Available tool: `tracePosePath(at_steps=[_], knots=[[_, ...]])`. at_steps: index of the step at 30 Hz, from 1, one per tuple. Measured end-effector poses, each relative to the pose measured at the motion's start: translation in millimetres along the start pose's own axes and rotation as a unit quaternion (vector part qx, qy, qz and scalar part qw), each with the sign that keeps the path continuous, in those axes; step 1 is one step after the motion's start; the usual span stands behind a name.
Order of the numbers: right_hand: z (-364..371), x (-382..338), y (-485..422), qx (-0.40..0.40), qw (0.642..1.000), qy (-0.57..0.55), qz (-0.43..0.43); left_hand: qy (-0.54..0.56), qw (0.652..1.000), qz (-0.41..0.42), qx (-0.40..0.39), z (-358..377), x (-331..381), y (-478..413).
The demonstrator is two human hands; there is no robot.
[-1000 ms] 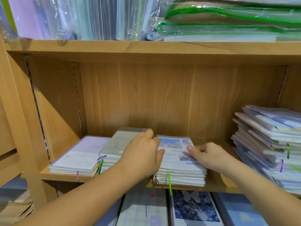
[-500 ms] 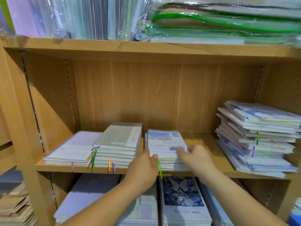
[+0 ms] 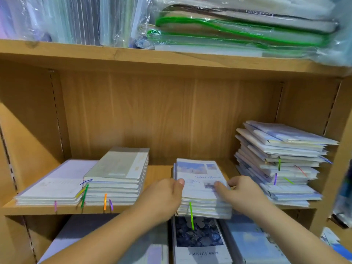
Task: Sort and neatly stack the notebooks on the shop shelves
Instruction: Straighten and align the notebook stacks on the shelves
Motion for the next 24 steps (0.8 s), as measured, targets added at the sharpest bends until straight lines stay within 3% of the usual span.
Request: tracePosePath(at_steps=[4,8,18,24], knots=[[-8,-2,-37,-0.072,0.997,0.028,0.017,-0.040,0.998,-0.041,0.008,-12,-5,-51],[-3,-7,-61,-0.128,0.986,-0.057,0.095,0.187,0.973,-0.116,-0.075,9,-21,-69],[6,-2,-60,-0.146,0.978,-0.108,0.102,0.306,0.944,-0.083,-0.092,27,-30,-69],[6,2,-59,-0.150,0.978,-0.099,0.108,0.265,0.956,-0.089,-0.088,34,-34,-77]])
Point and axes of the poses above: each hand's wrist, its own y-axis away from the middle knuckle, its own z-axis out of the palm, x = y × z, the point moved 2 cm from there along -y, towards the middle knuckle, and after that the axes turned 7 degrees about y, right-handed, at the moved point
